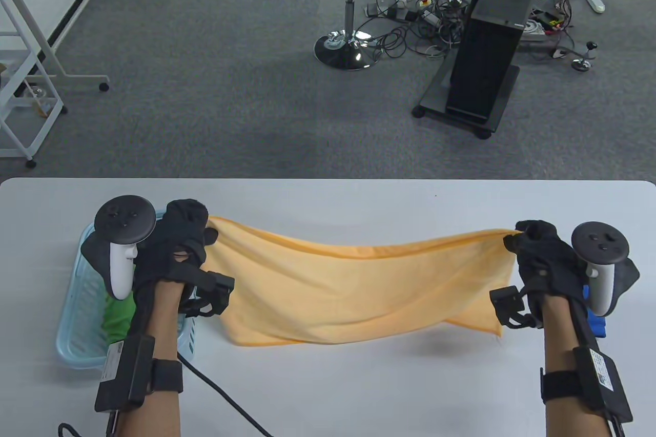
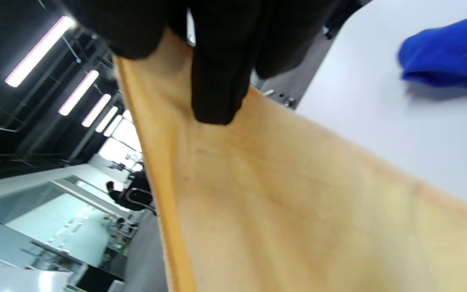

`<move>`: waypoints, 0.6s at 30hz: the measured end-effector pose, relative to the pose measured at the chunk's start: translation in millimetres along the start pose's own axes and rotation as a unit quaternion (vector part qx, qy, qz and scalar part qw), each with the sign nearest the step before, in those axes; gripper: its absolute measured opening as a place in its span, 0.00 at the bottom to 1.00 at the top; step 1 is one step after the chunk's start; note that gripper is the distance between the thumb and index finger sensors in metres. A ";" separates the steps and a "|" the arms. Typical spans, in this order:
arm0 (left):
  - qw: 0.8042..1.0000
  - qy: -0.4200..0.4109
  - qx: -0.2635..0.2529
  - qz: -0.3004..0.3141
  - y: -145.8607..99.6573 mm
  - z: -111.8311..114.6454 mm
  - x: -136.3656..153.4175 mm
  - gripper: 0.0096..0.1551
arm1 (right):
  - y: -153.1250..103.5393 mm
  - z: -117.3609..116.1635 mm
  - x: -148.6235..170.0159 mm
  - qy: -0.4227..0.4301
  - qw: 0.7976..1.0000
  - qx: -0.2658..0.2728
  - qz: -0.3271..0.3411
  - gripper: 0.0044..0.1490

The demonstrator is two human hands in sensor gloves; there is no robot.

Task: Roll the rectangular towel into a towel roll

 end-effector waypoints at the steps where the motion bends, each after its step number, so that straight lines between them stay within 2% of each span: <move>1: 1.000 -0.024 -0.005 0.005 3.2 -0.4 -2.9 0.24 | 1.5 0.8 -3.8 0.007 1.000 0.003 0.012 0.30; 4: 0.994 -0.097 -0.015 0.036 11.4 -7.0 -9.2 0.24 | 1.6 9.5 -18.9 0.021 0.997 0.040 0.062 0.30; 6: 0.989 -0.132 0.001 0.060 13.9 -13.1 -8.0 0.23 | -1.3 15.9 -24.6 0.012 0.996 0.052 0.077 0.30; 10: 0.974 -0.212 0.018 0.079 9.9 -25.1 10.5 0.23 | -13.1 33.3 -19.3 -0.002 0.992 0.084 0.096 0.30; 13: 0.985 -0.152 0.011 0.083 -3.0 -29.8 33.9 0.22 | -23.5 39.1 10.2 0.001 0.997 0.063 0.049 0.30; 16: 0.996 -0.015 0.028 0.078 -21.1 -27.7 54.7 0.21 | -31.2 38.0 43.1 -0.003 0.999 0.039 0.014 0.30; 18: 0.994 0.067 -0.003 0.083 -32.0 -27.3 65.7 0.21 | -38.1 35.4 66.3 -0.010 1.000 0.025 -0.006 0.30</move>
Point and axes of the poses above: the tracker on the back of each hand, its own x axis roughly to the little-finger side, its own y axis roughly from the wrist to the fingertips, z = x × y, the point moved 1 cm from there along y, roughly from the wrist to the fingertips, and after that the axes turned 10 degrees about -x, right-handed, at the moved point
